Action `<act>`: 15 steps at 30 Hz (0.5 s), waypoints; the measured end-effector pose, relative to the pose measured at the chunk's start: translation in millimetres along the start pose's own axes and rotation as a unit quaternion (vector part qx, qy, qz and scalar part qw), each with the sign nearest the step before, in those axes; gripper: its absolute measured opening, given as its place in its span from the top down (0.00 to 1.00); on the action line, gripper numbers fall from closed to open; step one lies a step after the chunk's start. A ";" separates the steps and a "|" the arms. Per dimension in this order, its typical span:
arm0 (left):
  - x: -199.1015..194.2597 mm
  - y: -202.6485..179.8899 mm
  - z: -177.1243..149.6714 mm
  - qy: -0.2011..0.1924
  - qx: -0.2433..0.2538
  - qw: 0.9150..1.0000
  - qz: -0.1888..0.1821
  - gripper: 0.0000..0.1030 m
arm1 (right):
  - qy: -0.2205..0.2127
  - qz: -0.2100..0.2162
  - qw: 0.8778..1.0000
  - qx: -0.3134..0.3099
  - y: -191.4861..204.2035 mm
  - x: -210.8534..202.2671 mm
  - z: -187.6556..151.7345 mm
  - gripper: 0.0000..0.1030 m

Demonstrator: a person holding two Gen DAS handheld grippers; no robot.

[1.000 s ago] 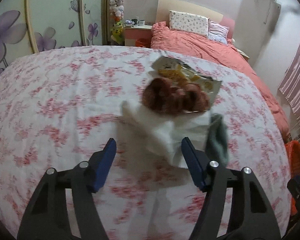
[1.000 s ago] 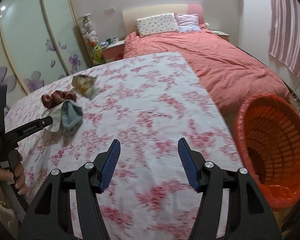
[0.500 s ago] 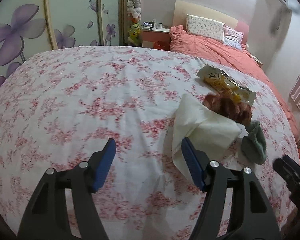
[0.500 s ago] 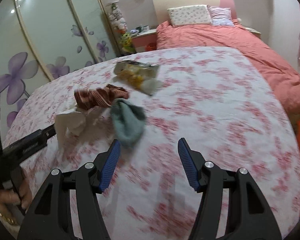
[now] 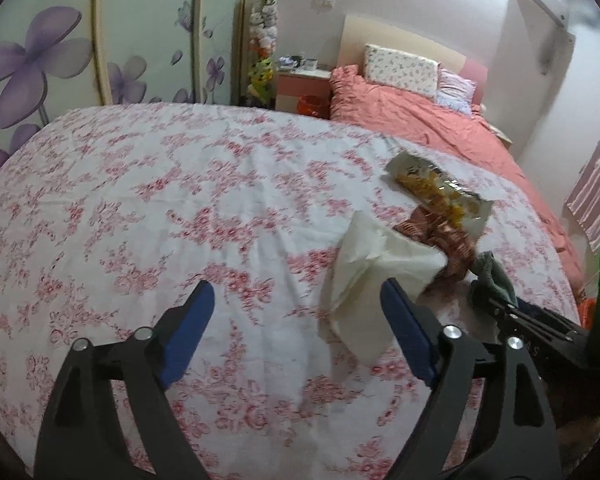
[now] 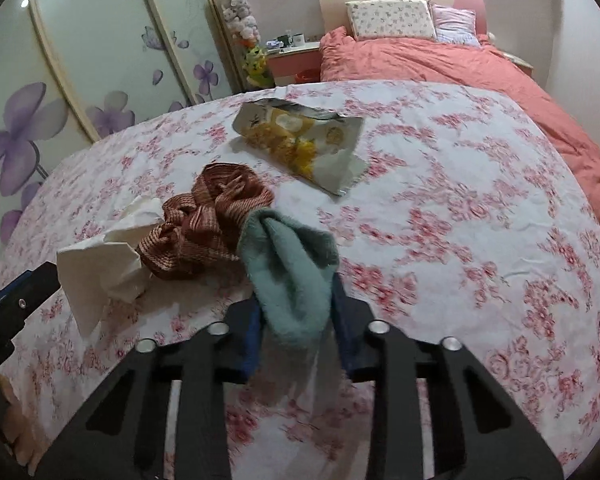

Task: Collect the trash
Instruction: 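Return to the bed and grasp the grey-green sock with the right tool, then grasp the white tissue with the left tool while the right tool holds the sock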

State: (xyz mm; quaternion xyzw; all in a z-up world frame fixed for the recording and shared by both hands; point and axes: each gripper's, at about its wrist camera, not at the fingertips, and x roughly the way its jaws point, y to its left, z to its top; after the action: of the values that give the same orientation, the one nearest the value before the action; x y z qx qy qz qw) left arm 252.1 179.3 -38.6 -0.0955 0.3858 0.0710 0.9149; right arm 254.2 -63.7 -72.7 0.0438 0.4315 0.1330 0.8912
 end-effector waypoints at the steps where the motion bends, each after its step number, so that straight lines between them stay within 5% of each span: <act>1: -1.3 -4.0 -0.2 -0.003 0.003 1.000 -0.006 0.15 | -0.005 -0.006 1.000 0.003 -5.1 -3.9 -1.2 0.75; 7: -3.8 -30.9 -5.3 -0.015 0.031 0.999 -0.024 0.09 | -0.022 -0.074 0.996 0.050 -57.7 -30.3 -12.4 0.77; 15: 15.8 -57.3 -12.3 -0.009 0.077 0.997 0.016 0.08 | -0.023 -0.092 0.994 0.054 -79.8 -35.8 -23.4 0.77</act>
State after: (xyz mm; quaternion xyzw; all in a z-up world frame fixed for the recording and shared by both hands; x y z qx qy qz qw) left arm 266.2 121.7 -51.5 -0.0179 0.3838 0.0568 0.9215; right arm 230.6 -151.1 -75.6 0.0552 0.4193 0.0256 0.9058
